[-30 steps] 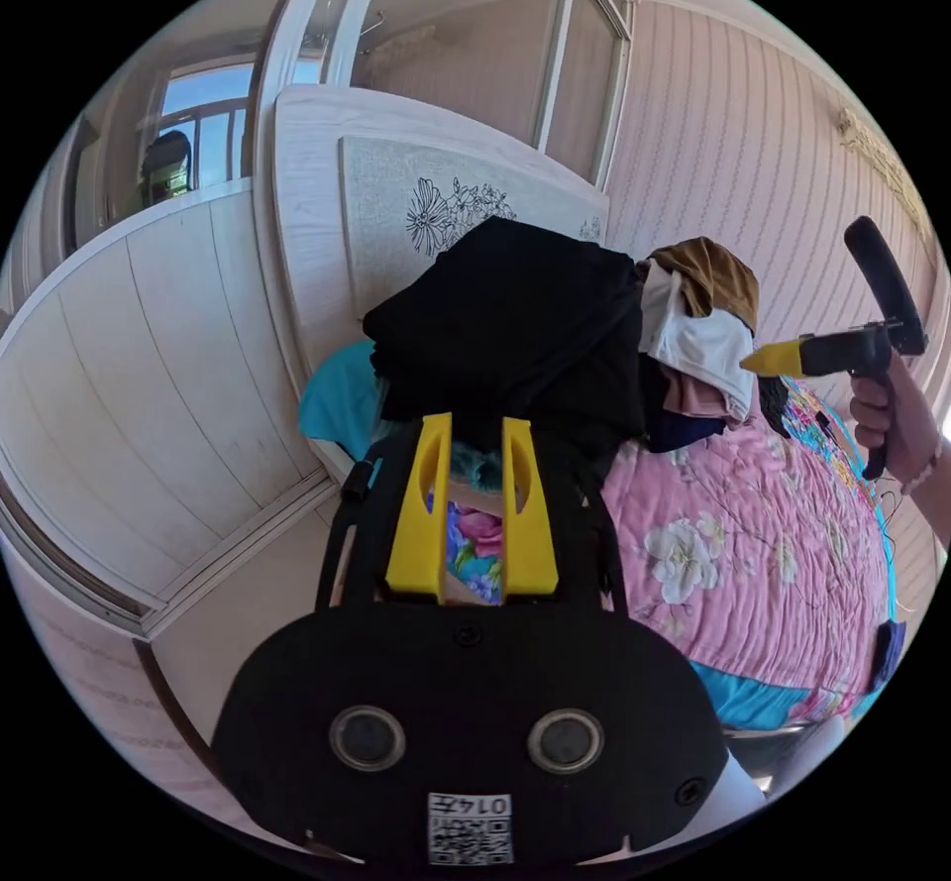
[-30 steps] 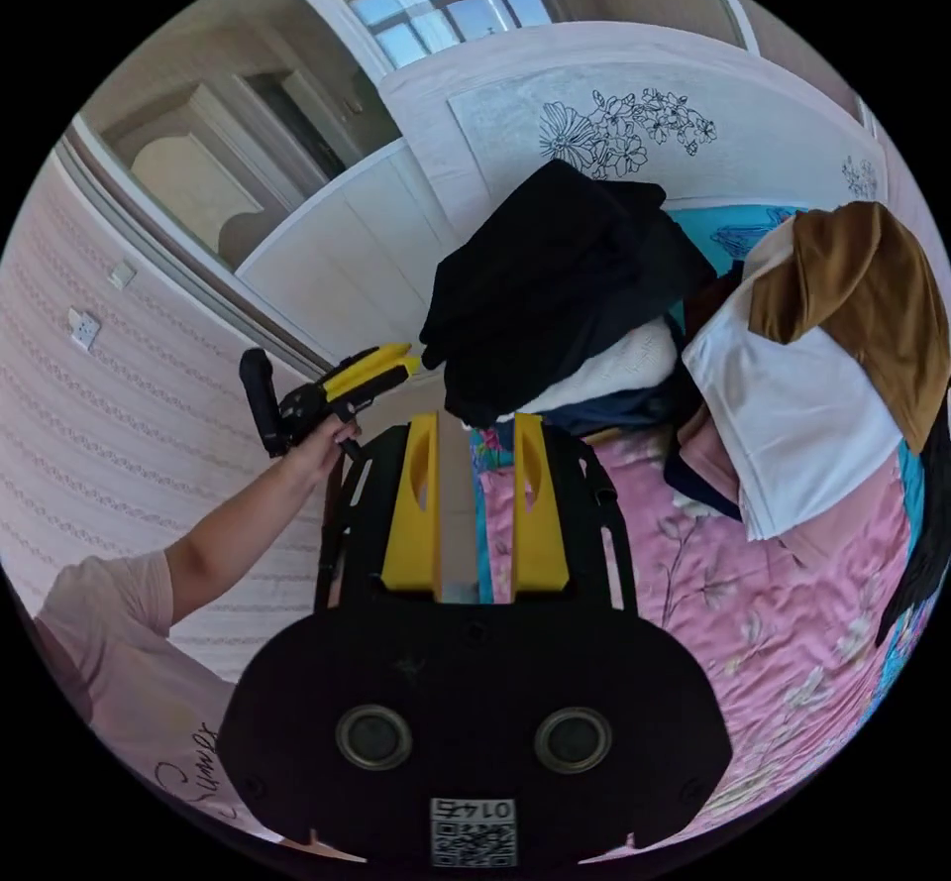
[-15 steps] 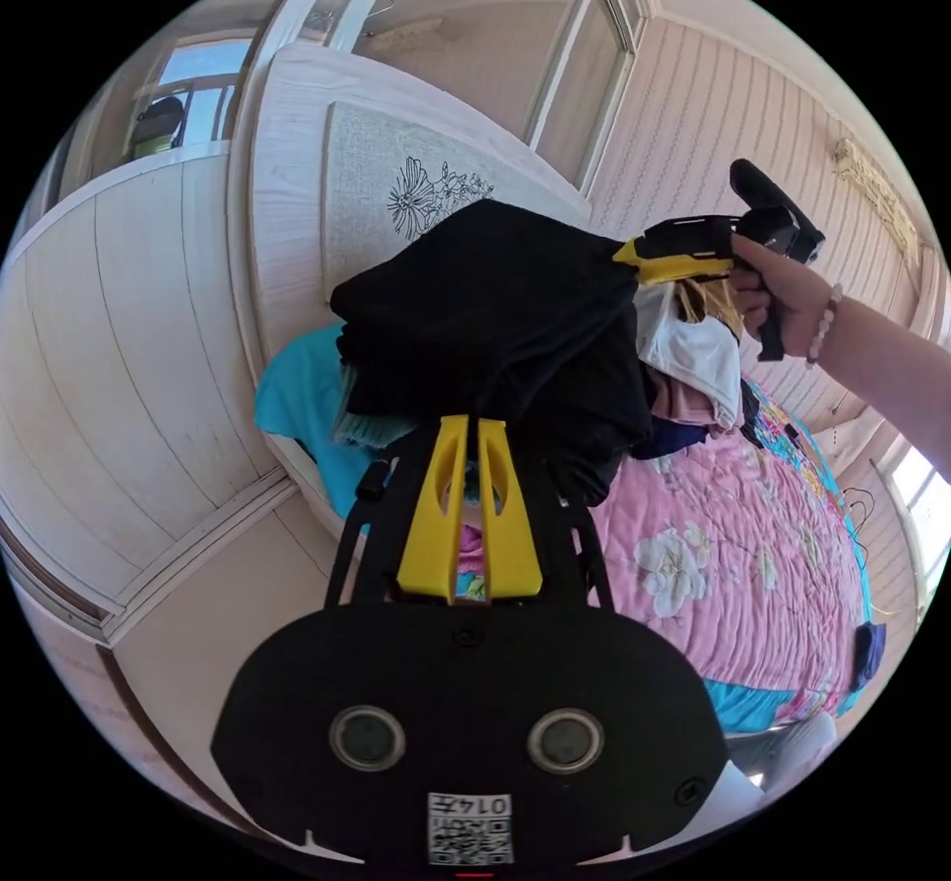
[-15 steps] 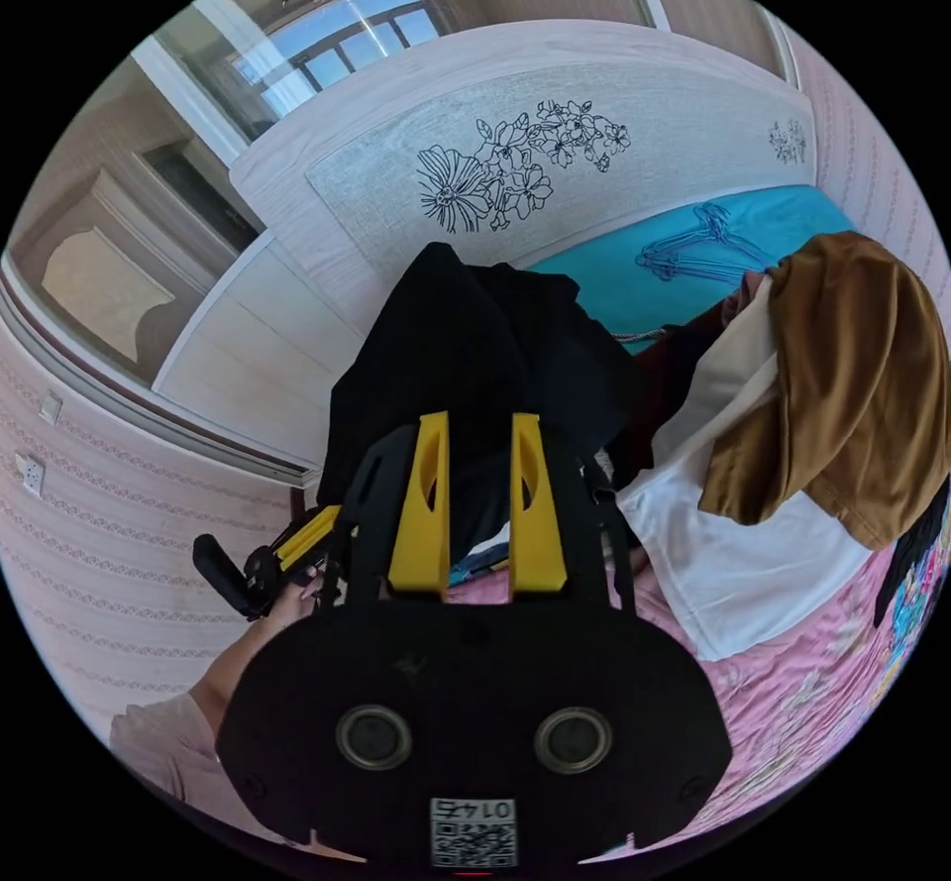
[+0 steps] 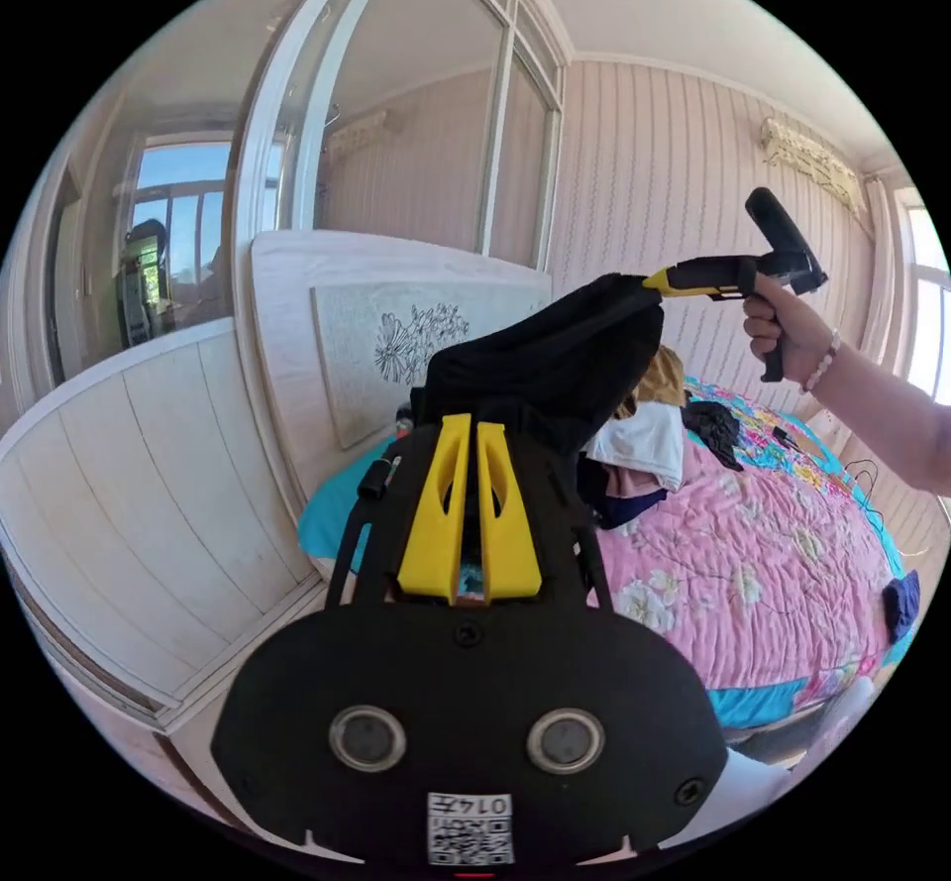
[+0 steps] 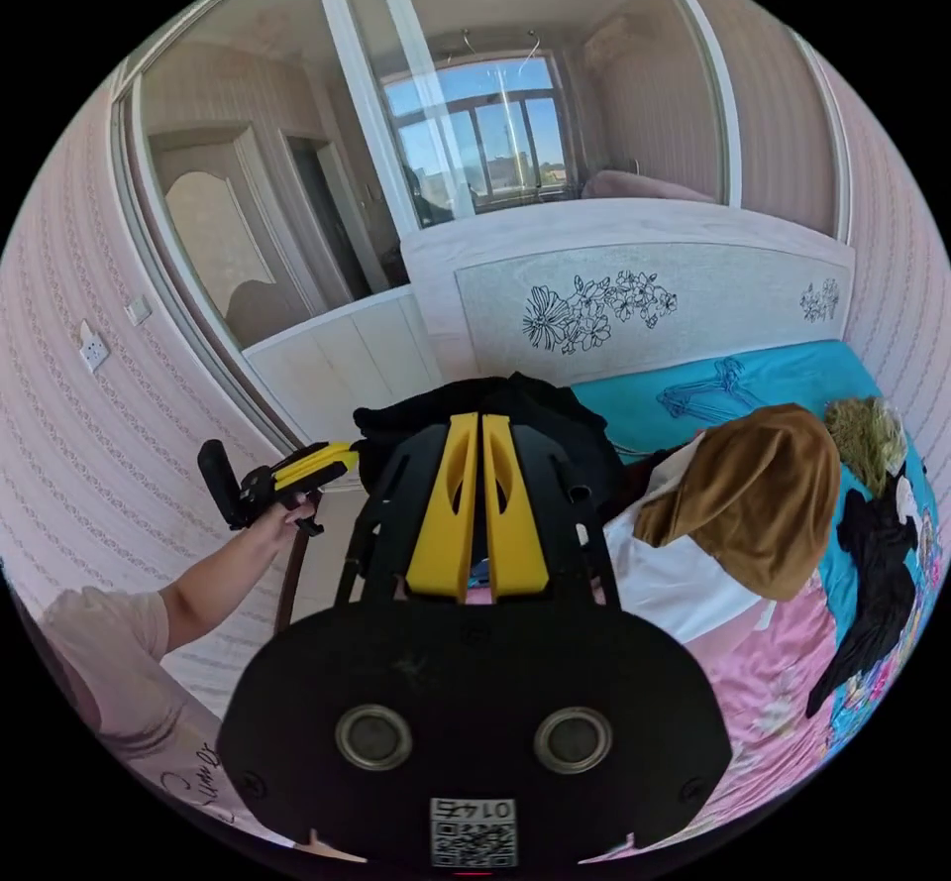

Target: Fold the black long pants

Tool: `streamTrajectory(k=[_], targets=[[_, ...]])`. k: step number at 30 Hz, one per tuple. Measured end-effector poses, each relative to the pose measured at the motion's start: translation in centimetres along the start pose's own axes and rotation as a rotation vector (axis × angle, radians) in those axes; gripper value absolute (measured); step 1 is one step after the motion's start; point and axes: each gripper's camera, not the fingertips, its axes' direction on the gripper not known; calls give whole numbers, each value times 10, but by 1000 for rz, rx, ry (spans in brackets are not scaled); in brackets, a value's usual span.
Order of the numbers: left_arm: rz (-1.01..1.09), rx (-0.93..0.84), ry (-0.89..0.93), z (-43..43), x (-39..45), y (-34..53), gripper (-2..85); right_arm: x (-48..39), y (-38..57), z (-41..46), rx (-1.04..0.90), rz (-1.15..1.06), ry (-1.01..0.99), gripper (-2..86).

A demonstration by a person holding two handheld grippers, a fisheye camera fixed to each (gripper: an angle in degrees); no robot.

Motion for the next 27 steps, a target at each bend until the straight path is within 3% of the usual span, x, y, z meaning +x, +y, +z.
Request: streamTrajectory(k=[5, 7, 11, 13, 14, 17, 23, 27], targets=[[216, 50, 323, -12, 101, 0, -10, 28, 124, -108, 74, 65, 48, 0], [235, -92, 529, 10, 160, 34, -10, 43, 226, -150, 16, 247, 122, 1], [352, -428, 666, 74, 254, 119, -10, 59, 395, -173, -173, 657, 267, 1], [418, -713, 769, 117, 303, 169, -10, 70, 493, -157, -439, 966, 293, 2], [431, -758, 757, 122, 312, 177, -10, 68, 506, -158, -440, 998, 293, 3], [481, -743, 702, 130, 326, 174, -9, 51, 520, -167, -390, 960, 360, 13], [278, -867, 732, 163, 322, 168, 17, 49, 471, -137, -357, 619, 299, 115], [161, -818, 737, 175, 313, 160, 52, 49, 441, -104, -417, 439, 277, 170]])
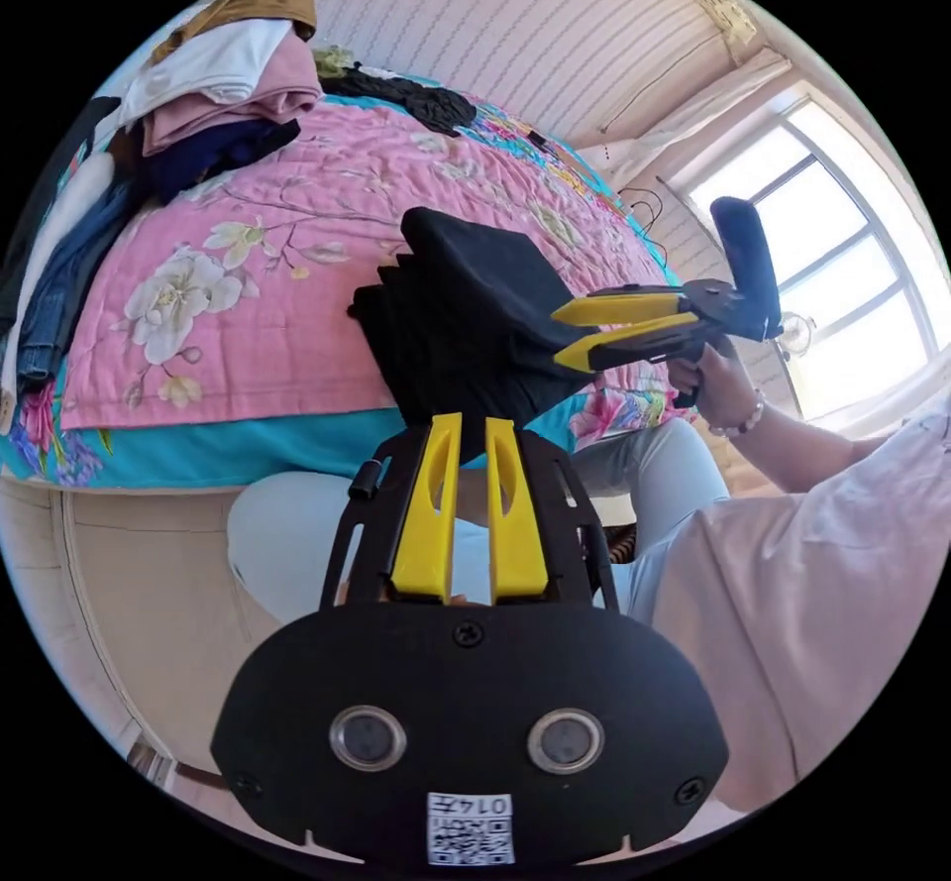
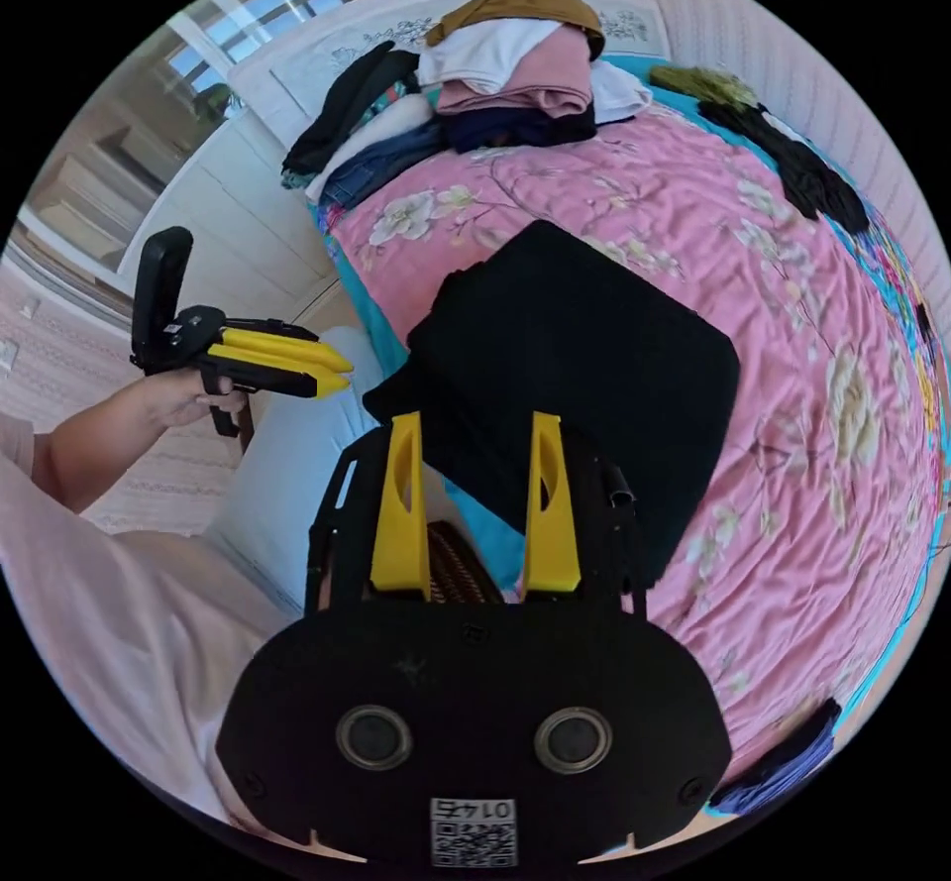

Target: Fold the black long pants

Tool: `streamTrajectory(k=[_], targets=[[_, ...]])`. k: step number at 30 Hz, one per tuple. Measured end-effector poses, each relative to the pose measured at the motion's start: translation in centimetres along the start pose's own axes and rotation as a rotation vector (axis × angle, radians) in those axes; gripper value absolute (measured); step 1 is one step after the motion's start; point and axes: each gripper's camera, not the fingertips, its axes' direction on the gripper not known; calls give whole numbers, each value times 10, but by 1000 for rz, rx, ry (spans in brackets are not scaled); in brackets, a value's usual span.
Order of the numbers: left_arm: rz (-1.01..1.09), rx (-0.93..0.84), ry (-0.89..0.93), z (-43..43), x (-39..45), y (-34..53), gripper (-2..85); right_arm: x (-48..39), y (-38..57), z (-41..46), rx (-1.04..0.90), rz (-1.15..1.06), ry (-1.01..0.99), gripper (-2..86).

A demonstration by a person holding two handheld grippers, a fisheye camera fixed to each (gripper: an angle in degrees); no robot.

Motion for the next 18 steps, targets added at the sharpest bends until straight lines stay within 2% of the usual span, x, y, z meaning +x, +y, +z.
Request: streamTrajectory(k=[3, 5, 8, 11, 14, 18], targets=[[-38, 16, -66, 6, -8, -12, 67, 0, -12, 12, -34, -19, 125, 197], [-67, 13, -97, 16, -12, -23, 82, 6, -13, 25, -104, -28, 210, 189], [-98, 19, -114, 33, -14, -42, 94, 17, -1, 17, -82, -54, 248, 171], [-81, -22, -120, 53, -10, -60, 96, 31, 11, -1, -88, -87, 228, 138], [-56, -76, -144, 71, -6, -74, 98, 62, 23, -33, -49, -16, 99, 61], [-46, -80, -138, 77, -1, -88, 94, 123, 69, -113, 199, 231, 32, 30]])
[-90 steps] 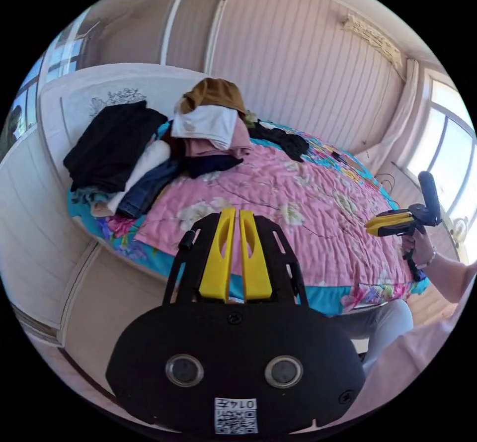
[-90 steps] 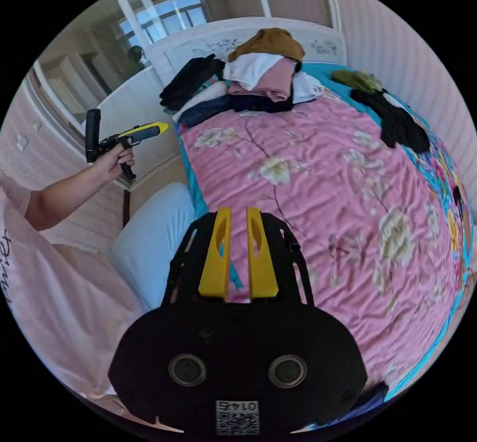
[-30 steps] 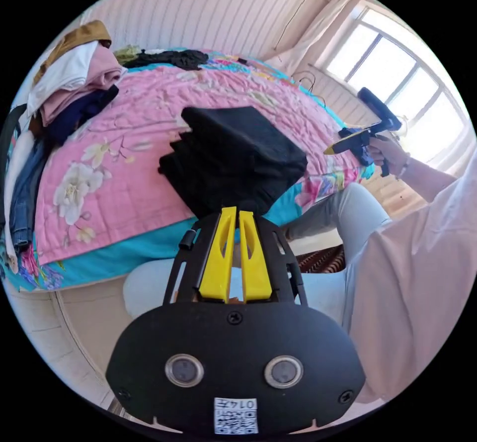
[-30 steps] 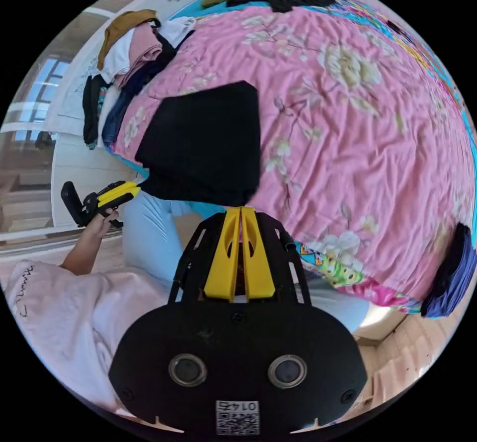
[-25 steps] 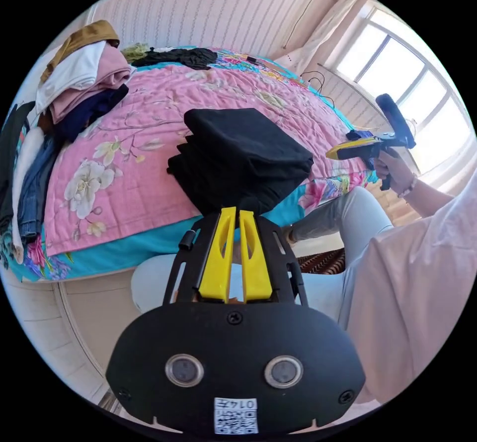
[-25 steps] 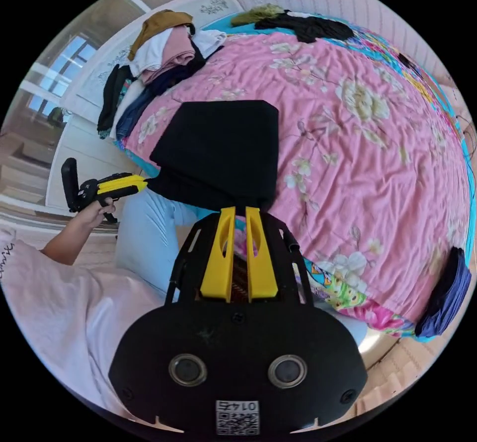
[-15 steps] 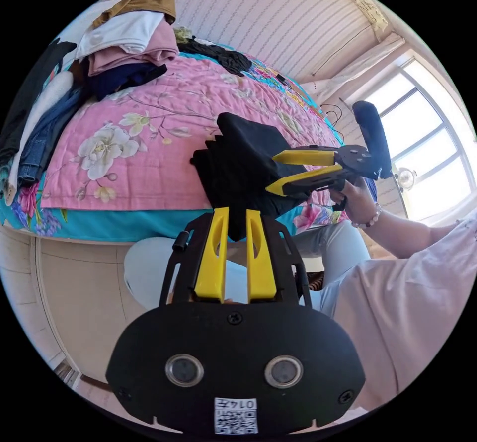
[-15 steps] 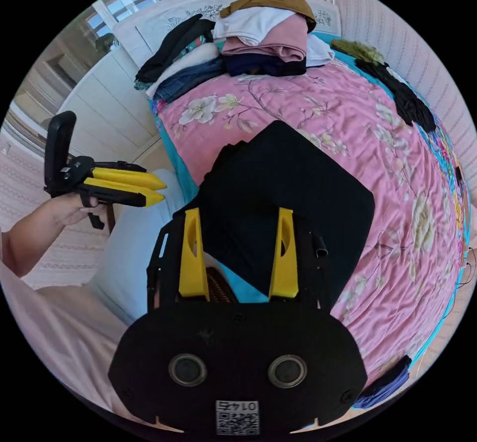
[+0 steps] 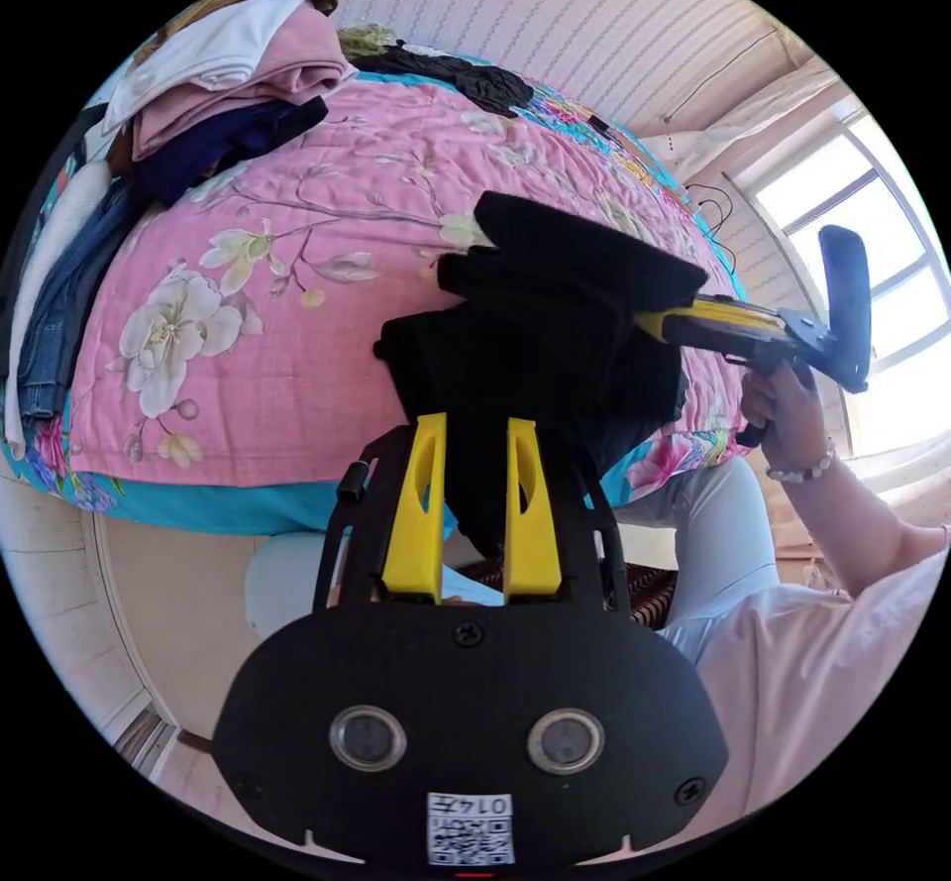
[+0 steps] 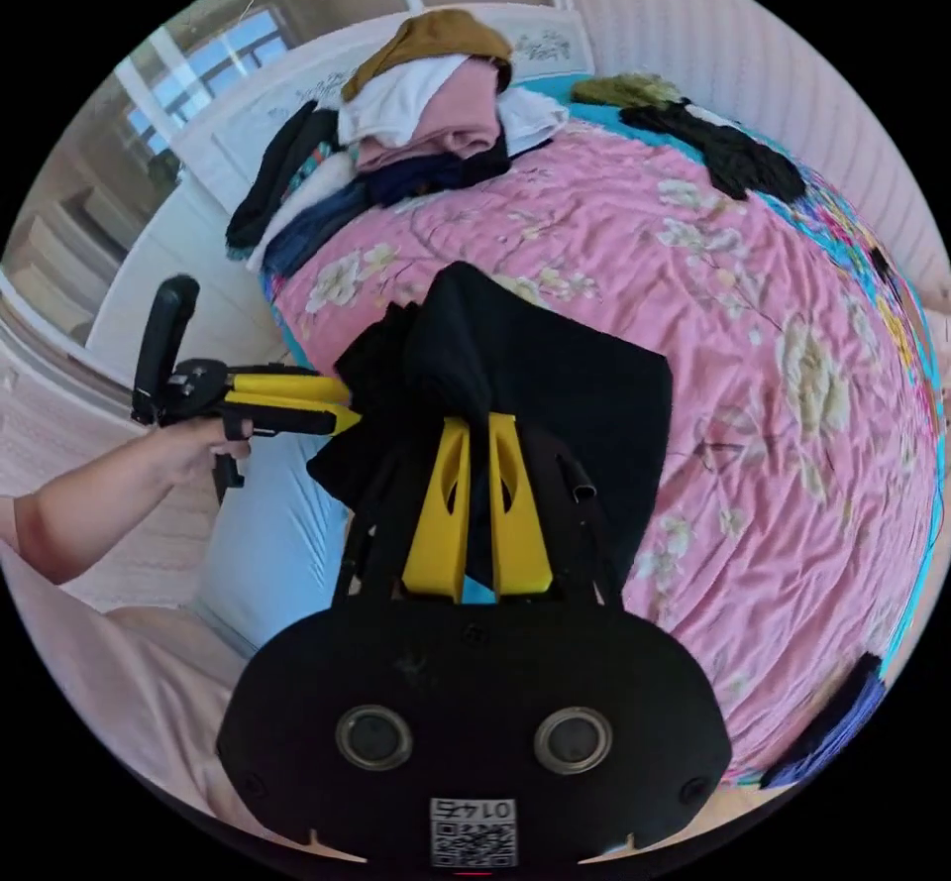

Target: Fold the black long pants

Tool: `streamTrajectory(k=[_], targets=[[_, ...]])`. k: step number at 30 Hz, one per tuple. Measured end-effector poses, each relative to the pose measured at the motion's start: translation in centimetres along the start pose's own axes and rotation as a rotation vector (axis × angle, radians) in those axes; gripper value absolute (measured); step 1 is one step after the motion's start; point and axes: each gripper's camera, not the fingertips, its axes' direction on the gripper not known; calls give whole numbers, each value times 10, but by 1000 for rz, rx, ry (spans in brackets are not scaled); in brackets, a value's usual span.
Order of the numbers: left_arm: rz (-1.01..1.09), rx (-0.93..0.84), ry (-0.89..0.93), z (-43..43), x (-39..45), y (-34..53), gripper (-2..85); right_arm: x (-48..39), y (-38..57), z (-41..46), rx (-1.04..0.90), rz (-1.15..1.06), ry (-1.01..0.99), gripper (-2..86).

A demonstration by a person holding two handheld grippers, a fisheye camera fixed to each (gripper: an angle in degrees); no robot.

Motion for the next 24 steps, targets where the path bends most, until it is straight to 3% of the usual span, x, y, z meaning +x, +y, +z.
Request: streamTrajectory(k=[4, 9, 11, 14, 18, 22, 24], targets=[[30, -7, -7, 2, 5, -8, 90, 84, 49, -114, 265, 224, -67, 30], [-24, -46, -14, 25, 1, -12, 44, 183, 130, -165, 225, 597, 101, 41], [-47, -31, -41, 26, 1, -12, 13, 189, 157, -182, 319, 688, 148, 46], [-51, -3, -6, 24, 2, -10, -6, 156, 141, -175, 331, 485, 128, 66], [-36, 47, 6, 13, 10, -8, -9, 67, 64, -101, 70, -8, -10, 115], [-20, 91, 45, 1, 15, -8, -9, -16, 7, -33, -125, -337, 119, 157], [-14, 85, 35, 2, 17, -8, -9, -29, -10, -9, -205, -385, 182, 151]])
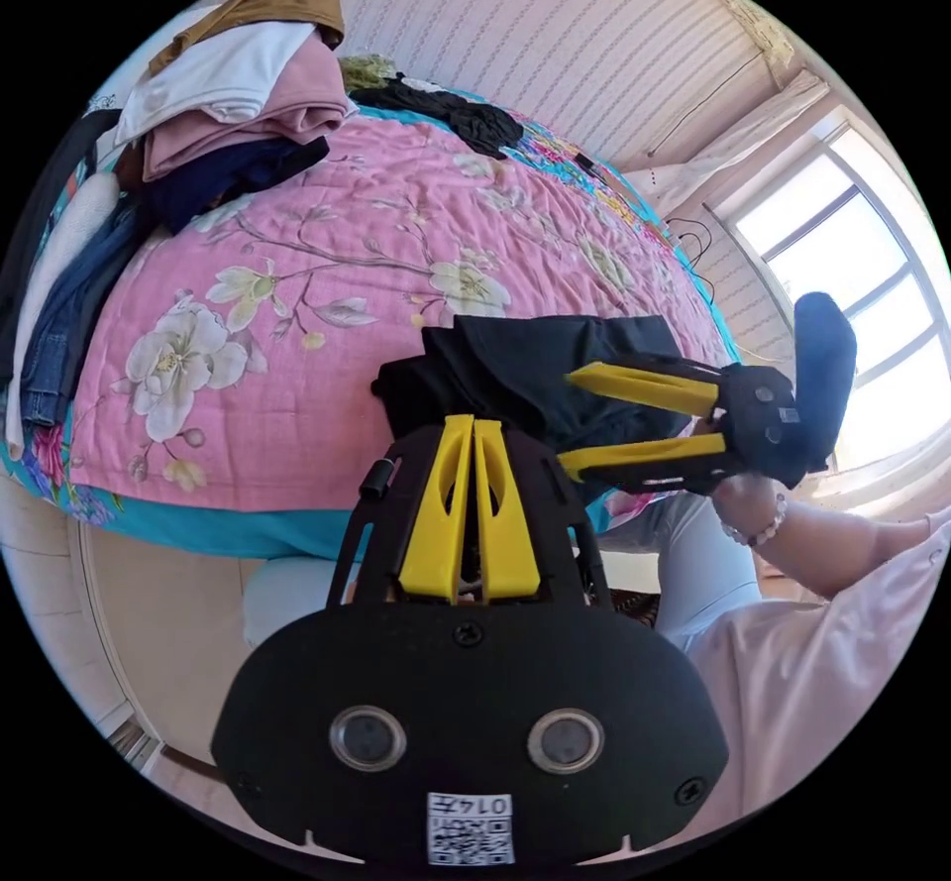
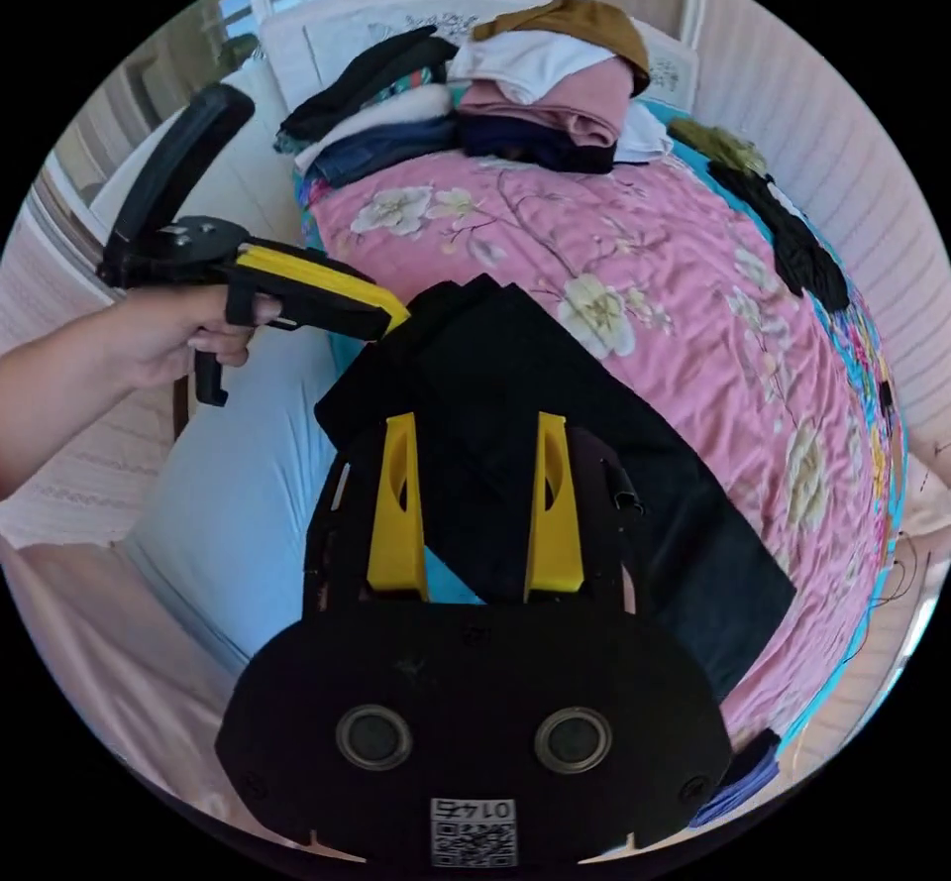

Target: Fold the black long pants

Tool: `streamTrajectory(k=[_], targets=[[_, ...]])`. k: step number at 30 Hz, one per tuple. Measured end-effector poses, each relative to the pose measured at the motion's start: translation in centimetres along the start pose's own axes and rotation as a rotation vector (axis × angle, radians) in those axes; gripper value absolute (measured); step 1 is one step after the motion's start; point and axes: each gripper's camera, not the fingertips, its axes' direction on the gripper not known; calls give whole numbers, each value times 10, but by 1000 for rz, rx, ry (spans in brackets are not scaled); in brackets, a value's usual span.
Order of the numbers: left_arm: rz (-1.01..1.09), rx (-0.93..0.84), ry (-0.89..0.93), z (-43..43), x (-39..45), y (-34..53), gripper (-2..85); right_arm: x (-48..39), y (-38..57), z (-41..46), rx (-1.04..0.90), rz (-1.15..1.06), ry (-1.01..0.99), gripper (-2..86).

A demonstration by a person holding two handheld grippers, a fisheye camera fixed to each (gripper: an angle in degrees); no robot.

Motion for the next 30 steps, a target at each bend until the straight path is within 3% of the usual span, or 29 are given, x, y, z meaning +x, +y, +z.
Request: streamTrajectory(k=[3, 5, 11, 14, 18, 23, 25, 27, 29, 30], targets=[[-39, -39, -14, 8, -4, 2, -5, 17, -13, 13, -85, 31, -20, 101], [-102, -57, -2, 12, -10, 4, 4, 38, -5, 0, -24, 62, -136, 40], [-58, -78, -22, 17, -1, 3, 39, 149, 85, -83, 237, 465, -192, 21], [-55, -78, -31, 19, 3, 5, 21, 208, 163, -138, 358, 735, -75, 19], [-20, -45, -29, 9, 12, 13, -7, 267, 245, -183, 248, 1017, 255, 21], [82, 32, 38, -20, 34, 30, -10, 297, 309, -207, 337, 1367, 360, 36], [143, 46, 77, -33, 50, 44, -10, 284, 293, -212, 430, 1341, 438, 41], [198, 48, 127, -41, 64, 56, -10, 274, 252, -201, 405, 1221, 431, 46], [244, 23, 178, -45, 77, 68, -9, 259, 193, -177, 387, 1000, 290, 54], [276, -1, 194, -47, 86, 77, -9, 245, 145, -153, 363, 806, 115, 58]])
